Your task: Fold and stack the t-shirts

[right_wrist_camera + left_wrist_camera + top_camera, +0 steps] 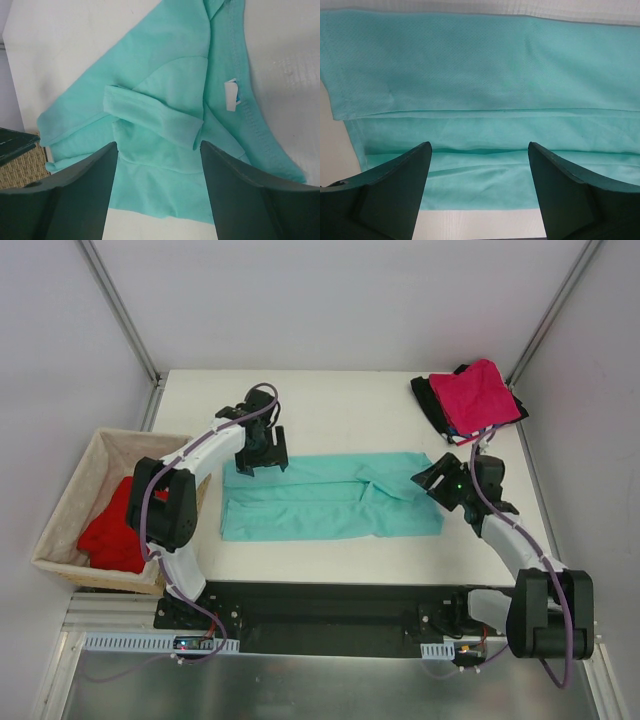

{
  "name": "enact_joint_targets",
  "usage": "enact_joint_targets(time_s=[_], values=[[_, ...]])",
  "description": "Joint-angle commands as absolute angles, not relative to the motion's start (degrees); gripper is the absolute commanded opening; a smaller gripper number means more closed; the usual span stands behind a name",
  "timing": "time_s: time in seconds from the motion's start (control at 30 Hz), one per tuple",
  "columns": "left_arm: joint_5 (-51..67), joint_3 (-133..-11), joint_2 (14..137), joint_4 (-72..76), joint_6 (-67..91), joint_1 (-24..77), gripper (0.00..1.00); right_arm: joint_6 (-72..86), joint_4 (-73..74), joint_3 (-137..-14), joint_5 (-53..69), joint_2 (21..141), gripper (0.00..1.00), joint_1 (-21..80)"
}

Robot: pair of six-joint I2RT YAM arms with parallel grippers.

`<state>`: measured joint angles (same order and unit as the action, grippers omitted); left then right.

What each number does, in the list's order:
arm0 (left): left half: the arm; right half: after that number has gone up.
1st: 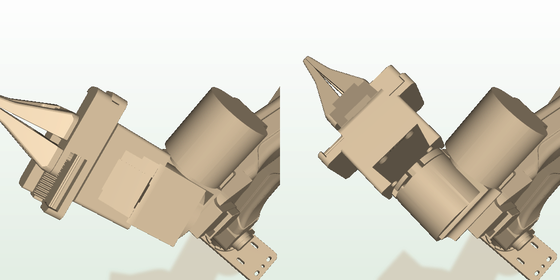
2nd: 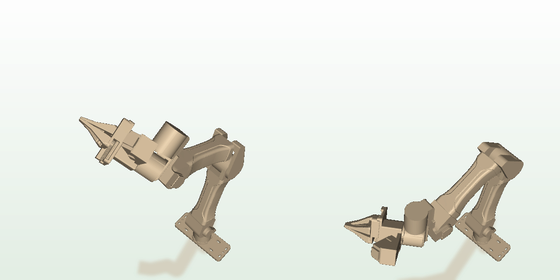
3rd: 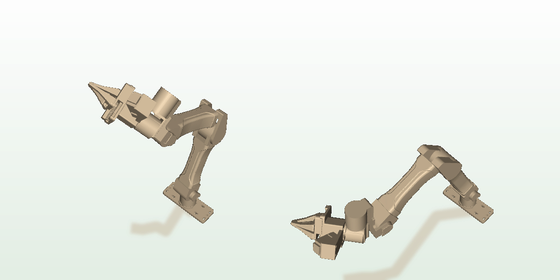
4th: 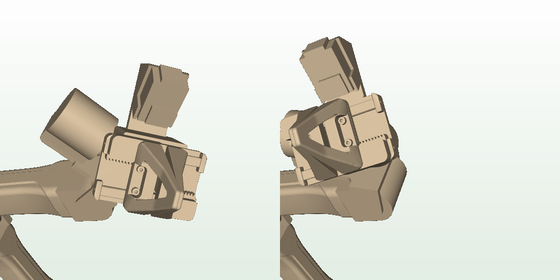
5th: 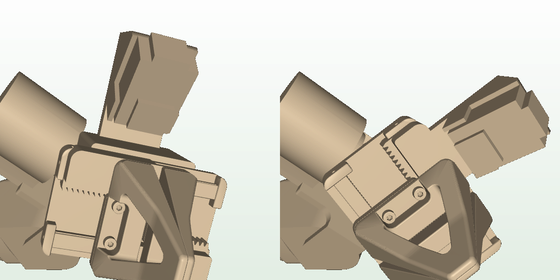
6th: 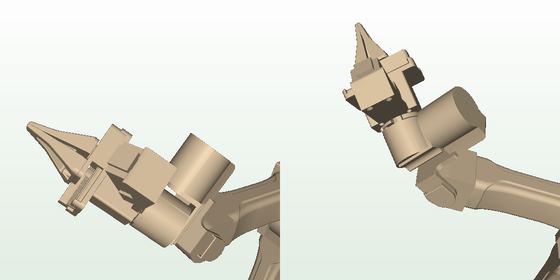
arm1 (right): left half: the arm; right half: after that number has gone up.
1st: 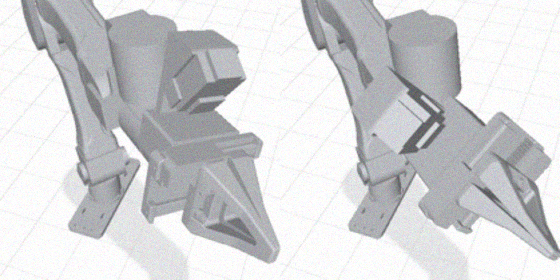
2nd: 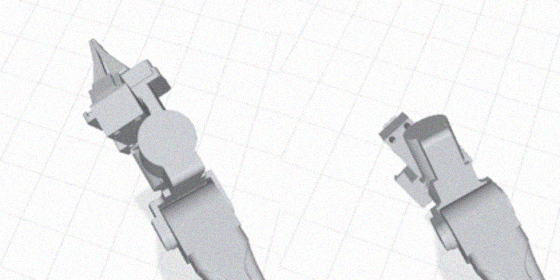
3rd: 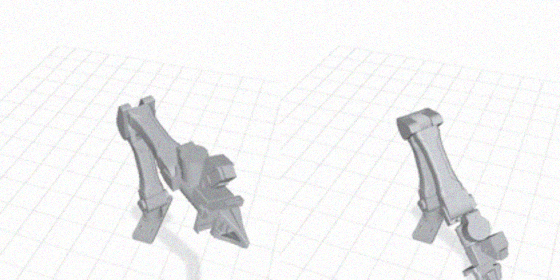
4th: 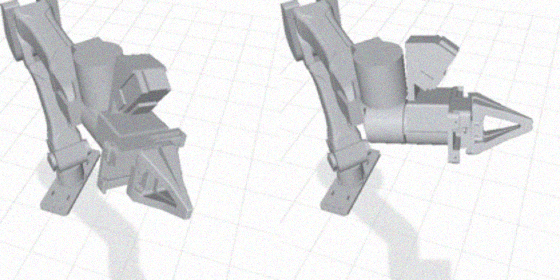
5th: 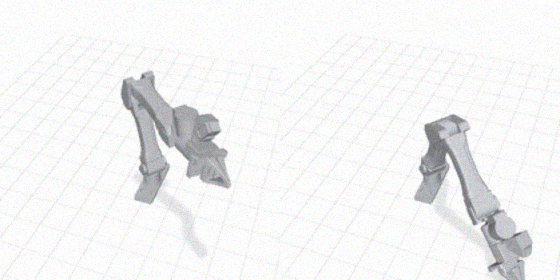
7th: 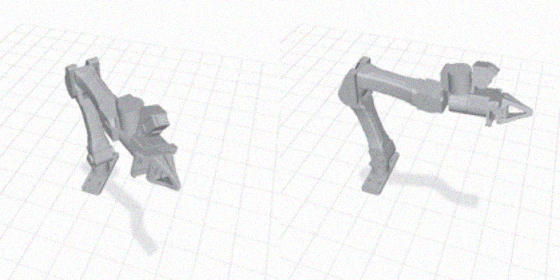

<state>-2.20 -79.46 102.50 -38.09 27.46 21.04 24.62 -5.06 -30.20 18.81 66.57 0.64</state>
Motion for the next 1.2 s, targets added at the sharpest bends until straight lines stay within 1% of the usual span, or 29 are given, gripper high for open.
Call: enact_joint_targets(time_s=[0.0, 0.53, 0.77, 1.0, 1.17], values=[[-3.96, -80.33, 103.27, -39.46, 27.07, 21.45, 0.78, 23.64, -3.69, -31.11, 20.65, 65.12, 0.71, 0.09], [-4.39, -80.07, 103.36, -39.55, 26.89, 21.45, 0.78, 27.51, -14.41, -29.18, 23.47, 78.57, 0.69, -1.76], [-4.48, -80.07, 103.71, -39.55, 26.89, 21.53, 0.78, 27.77, -14.94, -30.41, 23.47, 79.1, 0.68, -1.67], [-4.66, -80.16, 103.62, -39.55, 26.81, 21.53, 0.78, 26.63, -11.78, -32.43, 22.41, 76.82, 0.67, -1.67], [-4.48, -79.98, 103.71, -39.46, 26.81, 21.45, 0.78, 26.81, -11.69, -33.31, 22.59, 77.96, 0.67, -1.41]])
